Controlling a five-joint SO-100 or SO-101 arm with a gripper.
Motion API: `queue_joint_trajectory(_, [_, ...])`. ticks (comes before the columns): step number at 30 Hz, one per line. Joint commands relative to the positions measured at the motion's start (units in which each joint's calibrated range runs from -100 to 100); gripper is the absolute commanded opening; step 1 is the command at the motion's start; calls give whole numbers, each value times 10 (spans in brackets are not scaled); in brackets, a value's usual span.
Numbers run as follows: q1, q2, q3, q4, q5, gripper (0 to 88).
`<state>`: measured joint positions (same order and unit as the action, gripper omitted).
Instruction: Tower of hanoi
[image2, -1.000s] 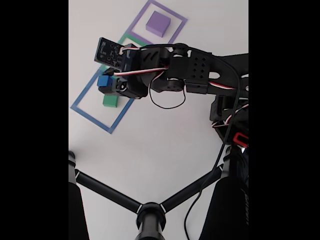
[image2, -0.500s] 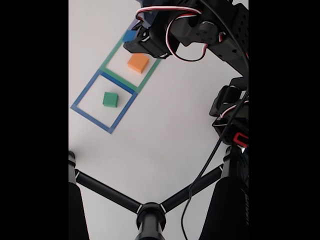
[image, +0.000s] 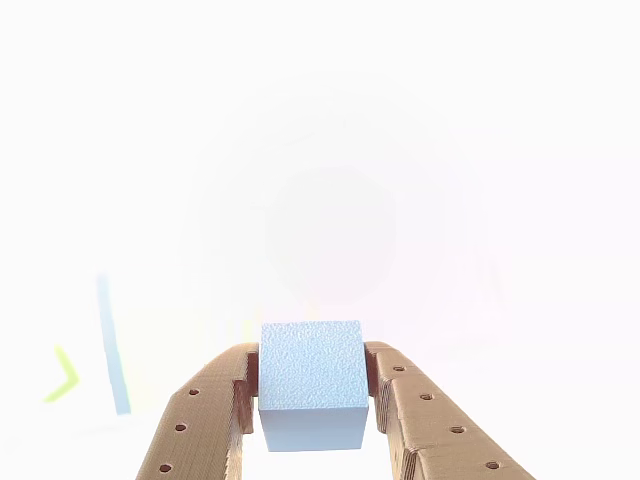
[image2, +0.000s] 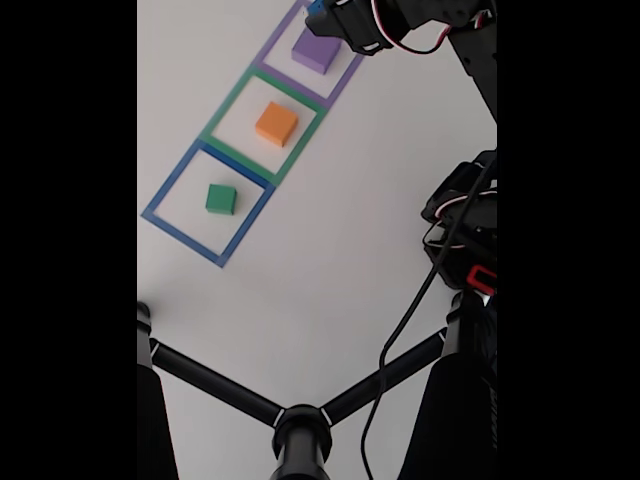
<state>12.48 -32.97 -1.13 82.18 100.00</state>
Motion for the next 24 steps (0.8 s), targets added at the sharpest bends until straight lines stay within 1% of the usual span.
queue_joint_trajectory(1, [53,-19,-19,-10,0,43])
queue_joint_trajectory(6, [102,-21,5,-35,0,43])
queue_joint_trajectory(13, [139,-10,37,-79,0,43])
queue_joint_trajectory(20, [142,14,89,-151,0,44])
queue_joint_trajectory(24, [137,-1,179,-228,0,45])
